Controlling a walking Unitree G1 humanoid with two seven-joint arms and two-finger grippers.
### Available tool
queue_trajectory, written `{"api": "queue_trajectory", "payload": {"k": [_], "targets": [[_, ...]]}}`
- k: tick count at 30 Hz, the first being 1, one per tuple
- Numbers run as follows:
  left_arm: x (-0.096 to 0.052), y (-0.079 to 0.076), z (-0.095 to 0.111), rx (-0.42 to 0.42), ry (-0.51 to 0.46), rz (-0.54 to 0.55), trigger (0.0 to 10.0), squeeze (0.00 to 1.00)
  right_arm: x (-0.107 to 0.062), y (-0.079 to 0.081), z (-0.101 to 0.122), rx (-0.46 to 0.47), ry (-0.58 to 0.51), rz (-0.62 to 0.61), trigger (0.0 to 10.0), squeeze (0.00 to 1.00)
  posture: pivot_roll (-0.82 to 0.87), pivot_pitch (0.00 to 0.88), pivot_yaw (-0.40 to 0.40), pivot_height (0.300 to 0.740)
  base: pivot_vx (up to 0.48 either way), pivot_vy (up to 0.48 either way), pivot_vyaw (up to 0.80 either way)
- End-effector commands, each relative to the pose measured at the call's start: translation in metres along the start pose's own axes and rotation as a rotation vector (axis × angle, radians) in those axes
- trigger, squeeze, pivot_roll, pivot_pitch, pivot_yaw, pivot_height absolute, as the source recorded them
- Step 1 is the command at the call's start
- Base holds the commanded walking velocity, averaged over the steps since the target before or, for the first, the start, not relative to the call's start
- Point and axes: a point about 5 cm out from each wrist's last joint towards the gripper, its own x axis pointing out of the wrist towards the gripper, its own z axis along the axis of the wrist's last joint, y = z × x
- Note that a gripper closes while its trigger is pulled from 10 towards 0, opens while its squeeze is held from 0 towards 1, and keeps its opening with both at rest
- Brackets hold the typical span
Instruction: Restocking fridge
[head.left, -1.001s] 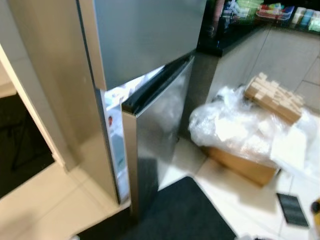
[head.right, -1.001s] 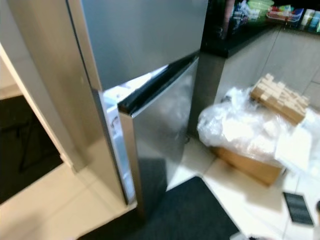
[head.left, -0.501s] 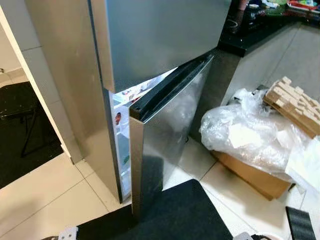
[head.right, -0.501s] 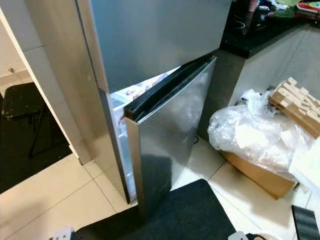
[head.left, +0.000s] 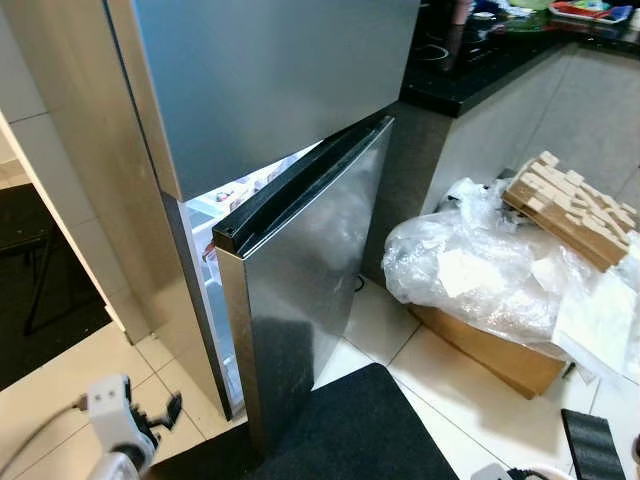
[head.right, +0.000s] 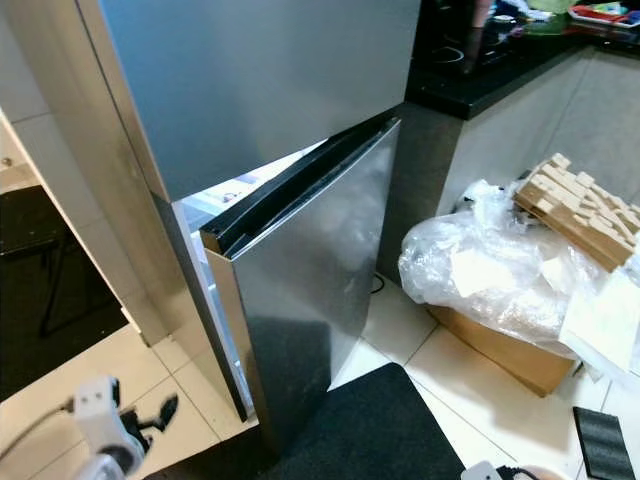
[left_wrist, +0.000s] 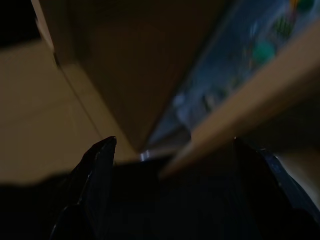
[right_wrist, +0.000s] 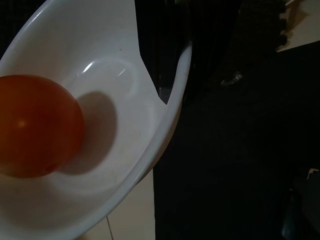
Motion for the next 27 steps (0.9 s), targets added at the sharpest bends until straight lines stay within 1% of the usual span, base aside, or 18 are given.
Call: {"api": "queue_trajectory", "payload": {"k": [1, 3, 4, 5, 6, 7, 8, 9, 10, 11, 12, 13, 14, 15, 16, 20, 22, 27], "targets": [[0.006, 0.006, 0.021, -0.019, -0.09, 0.024, 10.0, 0.0, 0.0, -0.001, 0.002, 0.006, -0.007, -0.008, 10.0, 0.0, -0.03, 0.0, -0.025, 0.74, 0.0, 0.0, 0.0], [0.014, 0.0, 0.039, -0.024, -0.163, -0.025, 10.0, 0.0, 0.0, -0.001, 0.002, 0.006, -0.007, -0.007, 10.0, 0.0, -0.03, 0.0, -0.025, 0.74, 0.0, 0.0, 0.0], [0.021, -0.01, 0.051, -0.043, -0.219, -0.088, 0.2, 0.0, 0.0, 0.0, 0.001, 0.006, -0.006, -0.007, 10.0, 0.0, -0.03, 0.0, -0.024, 0.74, 0.0, 0.0, 0.0], [0.024, -0.017, 0.058, -0.046, -0.245, -0.126, 0.0, 0.0, 0.0, 0.0, 0.001, 0.006, -0.005, -0.007, 10.0, 0.0, -0.03, 0.0, -0.024, 0.74, 0.0, 0.0, 0.0], [0.027, -0.022, 0.062, -0.045, -0.263, -0.151, 0.0, 0.0, 0.0, 0.0, 0.001, 0.007, -0.005, -0.007, 10.0, 0.0, -0.03, 0.0, -0.024, 0.74, 0.0, 0.0, 0.0], [0.027, -0.022, 0.062, -0.045, -0.263, -0.151, 0.0, 0.0, 0.0, 0.0, 0.001, 0.007, -0.005, -0.007, 10.0, 0.0, -0.03, 0.0, -0.024, 0.74, 0.0, 0.0, 0.0], [0.028, -0.026, 0.065, -0.043, -0.274, -0.169, 0.0, 0.0, 0.0, 0.0, 0.001, 0.007, -0.005, -0.007, 10.0, 0.0, -0.03, 0.0, -0.024, 0.74, 0.0, 0.0, 0.0], [0.031, -0.034, 0.069, -0.041, -0.29, -0.211, 0.0, 0.0, 0.0, 0.0, 0.001, 0.008, -0.005, -0.007, 10.0, 0.0, -0.03, 0.0, -0.024, 0.74, 0.0, 0.0, 0.0], [0.031, -0.034, 0.069, -0.041, -0.29, -0.211, 0.0, 0.0, 0.0, 0.0, 0.001, 0.008, -0.005, -0.007, 10.0, 0.0, -0.03, 0.0, -0.024, 0.74, 0.0, 0.0, 0.0], [0.037, -0.055, 0.075, -0.032, -0.317, -0.3, 0.0, 0.0, 0.0, -0.001, 0.0, 0.009, -0.004, -0.008, 10.0, 0.0, -0.03, 0.0, -0.024, 0.74, 0.0, 0.0, 0.0], [0.037, -0.055, 0.075, -0.032, -0.317, -0.3, 0.0, 0.0, 0.0, -0.001, 0.0, 0.009, -0.004, -0.008, 10.0, 0.0, -0.03, 0.0, -0.024, 0.74, 0.0, 0.0, 0.0], [0.039, -0.063, 0.077, -0.026, -0.325, -0.331, 0.0, 0.0, 0.0, -0.001, 0.0, 0.01, -0.003, -0.008, 10.0, 0.0, -0.03, 0.0, -0.024, 0.74, 0.0, 0.0, 0.0], [0.039, -0.063, 0.077, -0.026, -0.325, -0.331, 0.0, 0.0, 0.0, -0.001, 0.0, 0.01, -0.003, -0.008, 10.0, 0.0, -0.03, 0.0, -0.024, 0.74, 0.0, 0.0, 0.0], [0.04, -0.071, 0.079, -0.018, -0.331, -0.355, 10.0, 0.0, 0.0, -0.001, 0.0, 0.011, -0.003, -0.009, 10.0, 0.0, -0.04, 0.0, -0.024, 0.74, 0.0, 0.0, 0.0], [0.04, -0.071, 0.079, -0.018, -0.331, -0.355, 10.0, 0.0, 0.0, -0.001, 0.0, 0.011, -0.003, -0.009, 10.0, 0.0, -0.04, 0.0, -0.024, 0.74, 0.0, 0.0, 0.0], [0.041, -0.087, 0.08, 0.007, -0.335, -0.431, 10.0, 0.0, 0.0, -0.001, -0.001, 0.013, 0.0, -0.009, 10.0, 0.0, -0.04, 0.0, -0.023, 0.74, 0.0, 0.0, 0.0], [0.04, -0.093, 0.074, 0.036, -0.304, -0.482, 10.0, 0.0, 0.0, -0.001, -0.002, 0.015, 0.001, -0.009, 10.0, 0.0, -0.05, 0.0, -0.021, 0.74, 0.0, 0.0, 0.0], [0.041, -0.099, 0.069, 0.046, -0.275, -0.506, 10.0, 0.0, 0.0, 0.0, -0.003, 0.017, 0.003, -0.007, 10.0, 0.0, -0.05, 0.0, -0.021, 0.74, 0.0, 0.0, 0.0]]}}
